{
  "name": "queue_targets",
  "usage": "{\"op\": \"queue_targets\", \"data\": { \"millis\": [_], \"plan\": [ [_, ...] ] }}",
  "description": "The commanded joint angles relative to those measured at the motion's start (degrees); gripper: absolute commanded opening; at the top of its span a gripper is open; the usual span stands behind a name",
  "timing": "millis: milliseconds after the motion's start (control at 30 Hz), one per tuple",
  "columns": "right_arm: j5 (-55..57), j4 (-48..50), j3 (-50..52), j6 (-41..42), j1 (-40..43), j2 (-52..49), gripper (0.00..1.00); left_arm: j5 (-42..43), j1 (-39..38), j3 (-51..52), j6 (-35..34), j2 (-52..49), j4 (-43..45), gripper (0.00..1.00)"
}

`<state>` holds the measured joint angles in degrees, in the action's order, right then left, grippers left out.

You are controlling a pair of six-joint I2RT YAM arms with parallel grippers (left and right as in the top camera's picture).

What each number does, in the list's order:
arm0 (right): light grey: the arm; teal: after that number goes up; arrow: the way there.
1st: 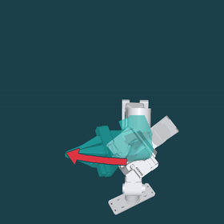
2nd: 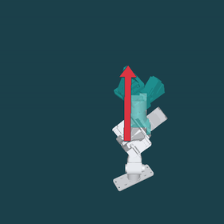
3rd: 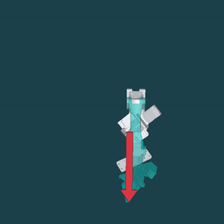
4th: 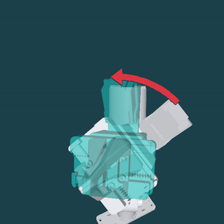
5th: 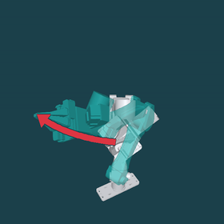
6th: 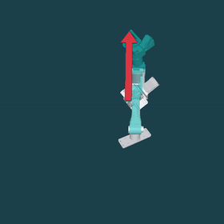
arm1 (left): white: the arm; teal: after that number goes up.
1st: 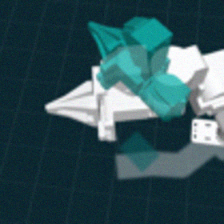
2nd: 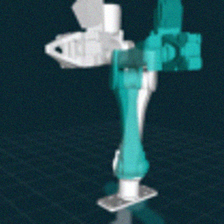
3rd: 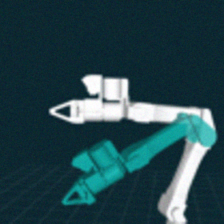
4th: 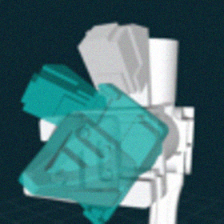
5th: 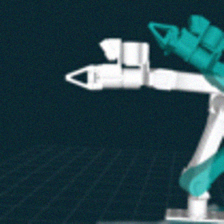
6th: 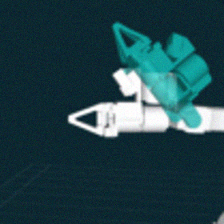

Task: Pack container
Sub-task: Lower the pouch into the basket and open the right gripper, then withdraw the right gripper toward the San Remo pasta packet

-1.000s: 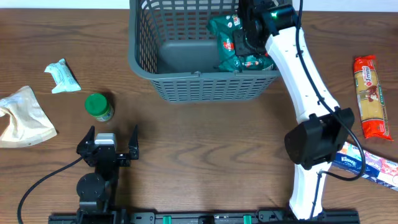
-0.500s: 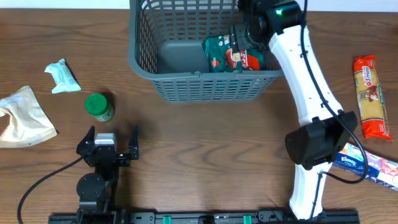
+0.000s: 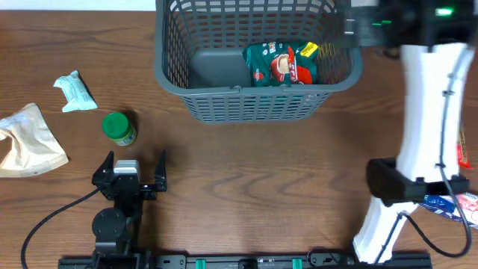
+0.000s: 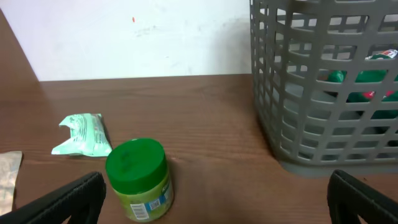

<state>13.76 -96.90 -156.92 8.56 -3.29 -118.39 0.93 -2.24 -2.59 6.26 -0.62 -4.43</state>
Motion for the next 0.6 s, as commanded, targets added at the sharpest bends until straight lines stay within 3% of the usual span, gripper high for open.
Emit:
{"op": "queue_targets", "data": {
  "millis": [0,300,567],
  "plan": [
    [-2.49,-0.42,0.02,3.43,6.84,-0.17,0.92,-0.46,0.13,1.75,0.59,0.39,-0.83,0.99],
    [-6.27,-0.39,1.86,-0.42,20.41,-0.22,0.92,-0.46,0.13,1.75,0.59,0.39,-0.83,0.99],
    [-5.35,1.44,14.8,-3.58,26.32,-0.22,0.8,-0.46,0.13,1.75,0.59,0.39,-0.83,0.99]
  ]
}}
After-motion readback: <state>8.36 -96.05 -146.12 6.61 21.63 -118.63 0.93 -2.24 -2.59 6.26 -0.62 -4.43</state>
